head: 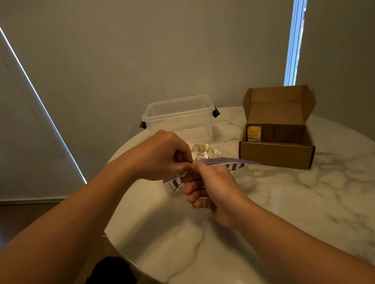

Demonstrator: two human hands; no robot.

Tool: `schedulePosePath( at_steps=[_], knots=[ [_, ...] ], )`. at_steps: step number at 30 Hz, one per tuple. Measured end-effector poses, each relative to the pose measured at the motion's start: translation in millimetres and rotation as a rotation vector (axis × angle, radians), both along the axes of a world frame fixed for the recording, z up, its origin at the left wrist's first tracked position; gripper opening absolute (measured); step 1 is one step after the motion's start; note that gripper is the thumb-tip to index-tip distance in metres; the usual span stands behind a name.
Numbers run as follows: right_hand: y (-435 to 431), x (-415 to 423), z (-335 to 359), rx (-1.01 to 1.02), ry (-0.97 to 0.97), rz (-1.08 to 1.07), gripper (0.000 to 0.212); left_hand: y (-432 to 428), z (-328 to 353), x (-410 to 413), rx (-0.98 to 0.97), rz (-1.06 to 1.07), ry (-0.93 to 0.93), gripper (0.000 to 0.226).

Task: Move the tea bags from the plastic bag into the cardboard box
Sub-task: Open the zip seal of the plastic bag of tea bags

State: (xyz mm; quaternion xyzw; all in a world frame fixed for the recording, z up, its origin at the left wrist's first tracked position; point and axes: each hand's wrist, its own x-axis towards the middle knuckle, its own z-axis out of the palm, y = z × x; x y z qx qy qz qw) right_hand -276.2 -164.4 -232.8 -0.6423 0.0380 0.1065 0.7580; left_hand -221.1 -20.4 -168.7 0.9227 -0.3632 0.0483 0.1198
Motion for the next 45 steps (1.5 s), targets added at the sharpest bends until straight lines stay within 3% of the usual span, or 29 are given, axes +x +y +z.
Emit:
schedulePosePath(
  at_steps=[11, 21, 32, 36, 41, 45],
  knots=[
    [-15, 14, -8, 0.041, 0.029, -0.069, 0.031, -13, -33, 12, -0.256, -0.009, -0.103, 0.015],
    [-9, 11, -21, -0.081, 0.022, -0.135, 0.031, -7, -36, 17, -0.206, 0.014, -0.102, 0.012],
    [-4, 15, -20, -0.074, 0.036, -0.207, 0.034, -10, -44, 13, -0.194, 0.054, -0.182, 0.011],
    [-4, 14, -20, -0.041, 0.040, -0.140, 0.043, -9, -39, 14, -0.179, 0.034, -0.125, 0.010],
    [-1, 13, -24, 0.020, -0.009, -0.126, 0.036, -7, -37, 15, -0.069, 0.051, -0.019, 0.020],
    [-2, 16, -22, 0.020, -0.023, -0.157, 0.034, -11, -30, 20, -0.187, -0.004, 0.035, 0.016]
  ],
)
